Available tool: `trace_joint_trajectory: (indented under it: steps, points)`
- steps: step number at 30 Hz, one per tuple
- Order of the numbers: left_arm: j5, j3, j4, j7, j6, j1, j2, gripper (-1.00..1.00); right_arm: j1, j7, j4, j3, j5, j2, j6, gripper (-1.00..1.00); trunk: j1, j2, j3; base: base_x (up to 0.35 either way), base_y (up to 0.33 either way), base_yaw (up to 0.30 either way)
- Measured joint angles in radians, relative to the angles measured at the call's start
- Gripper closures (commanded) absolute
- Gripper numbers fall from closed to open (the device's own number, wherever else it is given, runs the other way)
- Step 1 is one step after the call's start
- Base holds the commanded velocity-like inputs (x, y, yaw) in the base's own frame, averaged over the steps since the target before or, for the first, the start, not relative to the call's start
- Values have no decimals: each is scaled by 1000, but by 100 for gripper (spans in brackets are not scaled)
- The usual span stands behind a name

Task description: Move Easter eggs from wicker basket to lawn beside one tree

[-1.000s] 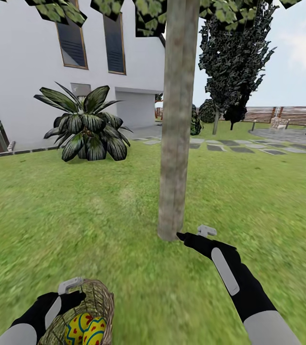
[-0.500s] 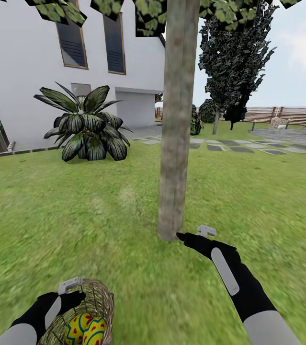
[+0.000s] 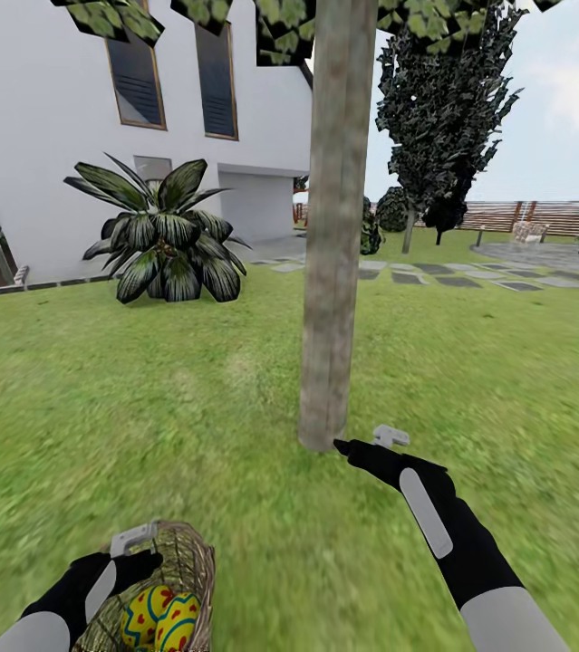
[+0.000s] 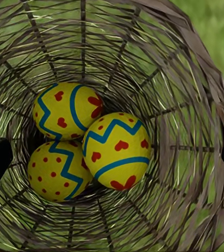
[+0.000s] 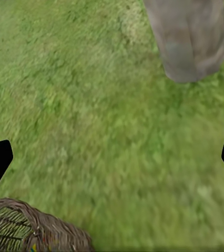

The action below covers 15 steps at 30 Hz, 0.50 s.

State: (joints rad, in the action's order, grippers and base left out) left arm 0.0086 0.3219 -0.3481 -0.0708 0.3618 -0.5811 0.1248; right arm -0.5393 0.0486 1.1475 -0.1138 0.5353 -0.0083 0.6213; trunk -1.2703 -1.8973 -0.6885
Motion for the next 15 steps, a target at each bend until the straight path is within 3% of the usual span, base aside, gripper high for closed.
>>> trace_joint_trajectory:
  steps: [12,15]
  points:
    - [1,0,0,0,0,0,0,-100,0,0,-2,0,0,0,0,-100,-46,-84,-38,0,0,0]
    - [1,0,-1,0,0,0,0,-100,0,0,-2,0,0,0,0,-100,-46,-84,-38,0,0,0]
